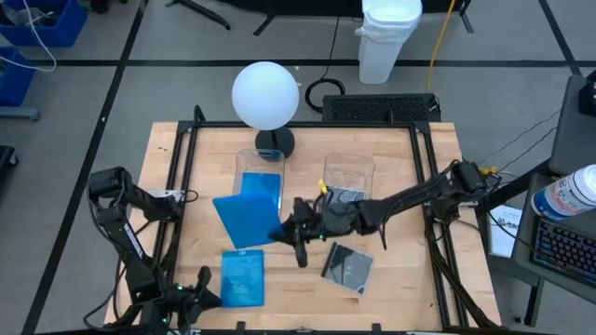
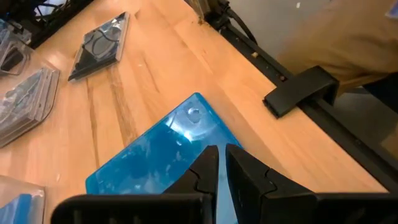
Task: Pick & place jewel cases by type
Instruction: Put the blue CD case into the left transparent bin
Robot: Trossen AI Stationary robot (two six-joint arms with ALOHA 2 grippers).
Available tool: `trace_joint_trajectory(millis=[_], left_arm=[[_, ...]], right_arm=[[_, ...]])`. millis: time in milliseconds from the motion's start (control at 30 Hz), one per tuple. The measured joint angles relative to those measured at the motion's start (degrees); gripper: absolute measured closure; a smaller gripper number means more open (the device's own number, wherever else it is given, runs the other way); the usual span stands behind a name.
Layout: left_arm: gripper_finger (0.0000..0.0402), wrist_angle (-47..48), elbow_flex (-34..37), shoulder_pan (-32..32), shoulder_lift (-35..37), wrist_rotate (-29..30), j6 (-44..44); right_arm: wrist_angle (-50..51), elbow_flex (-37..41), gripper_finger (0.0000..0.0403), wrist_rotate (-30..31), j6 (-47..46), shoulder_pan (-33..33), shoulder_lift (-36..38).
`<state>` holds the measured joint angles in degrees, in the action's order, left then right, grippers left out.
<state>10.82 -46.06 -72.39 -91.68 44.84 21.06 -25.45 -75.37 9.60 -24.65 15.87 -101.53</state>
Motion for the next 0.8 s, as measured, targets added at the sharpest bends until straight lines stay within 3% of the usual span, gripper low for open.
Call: trace_joint_trajectory(millis=[167,433,800], left_arm=[[0.0364,1.5,0.0,0.1,0.0,-0.9,0.6],[0.0364,4.7,0.0,0.1,0.0,-1.1,4.7],[0.0364,8.4,0.0,-0.6,0.0,-1.6,7.3]], right_arm=[[0.8,0.0,0.0372,-2.2,-2.8,-4.5,0.7],[14.8,0.0,0.0385,-2.0,-21.9,-13.7,0.6],[15.7,-0.1,0.0385,-2.3,-35.8,-16.4,-2.8]])
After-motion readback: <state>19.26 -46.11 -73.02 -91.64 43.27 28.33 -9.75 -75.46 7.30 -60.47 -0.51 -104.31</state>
